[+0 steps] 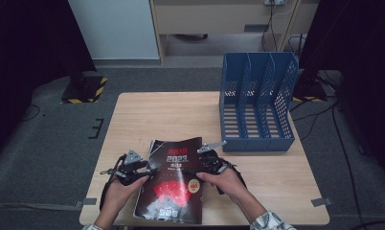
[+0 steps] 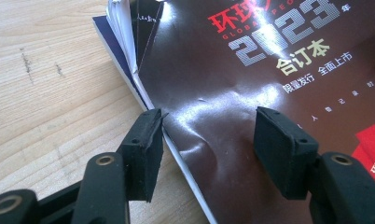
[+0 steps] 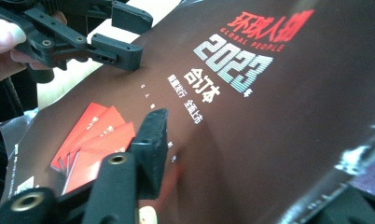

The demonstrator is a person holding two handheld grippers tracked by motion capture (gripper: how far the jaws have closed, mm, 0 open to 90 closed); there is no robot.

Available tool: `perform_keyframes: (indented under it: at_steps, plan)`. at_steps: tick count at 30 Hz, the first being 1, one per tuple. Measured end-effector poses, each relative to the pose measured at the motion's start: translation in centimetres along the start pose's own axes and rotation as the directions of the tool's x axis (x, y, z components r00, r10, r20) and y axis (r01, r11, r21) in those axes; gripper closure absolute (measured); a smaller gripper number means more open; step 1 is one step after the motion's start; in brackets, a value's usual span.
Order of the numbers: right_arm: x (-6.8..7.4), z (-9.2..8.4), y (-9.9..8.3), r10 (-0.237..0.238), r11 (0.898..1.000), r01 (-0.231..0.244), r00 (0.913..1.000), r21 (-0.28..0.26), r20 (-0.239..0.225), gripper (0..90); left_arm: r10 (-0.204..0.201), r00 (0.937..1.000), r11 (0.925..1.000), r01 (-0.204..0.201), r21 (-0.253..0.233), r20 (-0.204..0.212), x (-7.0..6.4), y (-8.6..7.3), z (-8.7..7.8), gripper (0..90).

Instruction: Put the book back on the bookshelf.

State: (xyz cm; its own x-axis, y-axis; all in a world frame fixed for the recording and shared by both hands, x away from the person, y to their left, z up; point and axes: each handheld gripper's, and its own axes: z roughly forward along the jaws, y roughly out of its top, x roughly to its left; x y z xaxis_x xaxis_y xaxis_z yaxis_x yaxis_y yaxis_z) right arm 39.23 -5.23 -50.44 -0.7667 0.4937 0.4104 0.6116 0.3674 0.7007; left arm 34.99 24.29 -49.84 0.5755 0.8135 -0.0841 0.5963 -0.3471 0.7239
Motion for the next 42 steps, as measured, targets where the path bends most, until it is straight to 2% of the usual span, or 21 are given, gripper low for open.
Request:
perform_keyframes:
  at_steps: [3, 4, 5, 9, 10, 13, 19, 22, 25, 29, 34, 37, 42]
  plan:
    - [0.0, -0.3, 0.3, 0.010, 1.000, -0.010, 0.9999, -0.003, -0.009, 63.3, 0.004, 1.0000, 1.0000, -0.004, 0.001, -0.001, 0.0, 0.1, 0.0, 41.9]
    - [0.1, -0.4, 0.4, 0.005, 1.000, -0.005, 1.0000, -0.002, -0.007, 67.6, 0.003, 1.0000, 1.0000, -0.003, 0.001, -0.001, 0.0, 0.1, 0.0, 41.9]
    - [0.2, -0.5, 0.5, -0.019, 1.000, 0.019, 0.9998, -0.008, 0.005, 69.8, 0.001, 1.0000, 1.0000, -0.001, -0.001, 0.000, 0.0, 0.1, 0.1, 42.0]
    - [0.4, -0.5, 0.8, -0.042, 0.999, 0.042, 0.9990, 0.002, 0.013, 71.1, 0.001, 1.0000, 1.0000, -0.001, 0.002, 0.003, 0.1, 0.1, 0.1, 41.9]
    - [0.5, -0.5, 0.8, -0.036, 0.999, 0.036, 0.9992, 0.006, 0.016, 71.0, 0.000, 1.0000, 1.0000, 0.000, 0.002, 0.003, 0.1, 0.1, 0.1, 42.0]
    - [0.3, -0.3, 0.9, -0.026, 0.999, 0.026, 0.9995, 0.022, 0.016, 66.1, -0.004, 1.0000, 1.0000, 0.004, 0.000, 0.001, 0.1, 0.1, 0.2, 42.1]
    - [0.0, 0.0, 0.9, 0.006, 0.999, -0.005, 0.9991, 0.041, -0.042, 50.5, -0.001, 1.0000, 1.0000, 0.001, 0.000, -0.005, 0.0, 0.2, 0.2, 42.1]
    - [-0.1, 0.2, 0.8, 0.017, 0.998, -0.013, 0.9975, 0.055, -0.069, 45.6, -0.001, 1.0000, 1.0000, 0.001, -0.001, -0.004, 0.0, 0.2, 0.2, 42.1]
    - [0.0, 0.5, 0.8, 0.033, 0.999, -0.029, 0.9959, 0.045, -0.085, 35.0, 0.001, 1.0000, 1.0000, -0.001, 0.000, -0.006, 0.0, 0.2, 0.2, 42.1]
    - [0.7, 1.0, 0.9, 0.006, 0.998, -0.003, 0.9979, 0.056, -0.064, 40.0, 0.002, 1.0000, 1.0000, -0.002, 0.000, -0.007, 0.0, 0.2, 0.2, 42.1]
    - [0.6, 1.0, 0.9, 0.044, 0.997, -0.042, 0.9980, 0.059, -0.044, 53.0, -0.007, 1.0000, 1.0000, 0.007, 0.001, -0.004, 0.0, 0.2, 0.2, 42.2]
    - [0.6, 1.0, 1.0, 0.066, 0.996, -0.064, 0.9972, 0.056, -0.034, 61.5, 0.002, 1.0000, 1.0000, -0.002, 0.004, -0.008, -0.1, 0.3, 0.2, 42.2]
    - [0.3, 0.8, 1.3, 0.085, 0.996, -0.085, 0.9960, 0.020, -0.028, 72.1, 0.004, 0.9999, 1.0000, -0.004, 0.001, -0.014, -0.1, 0.4, 0.2, 42.1]
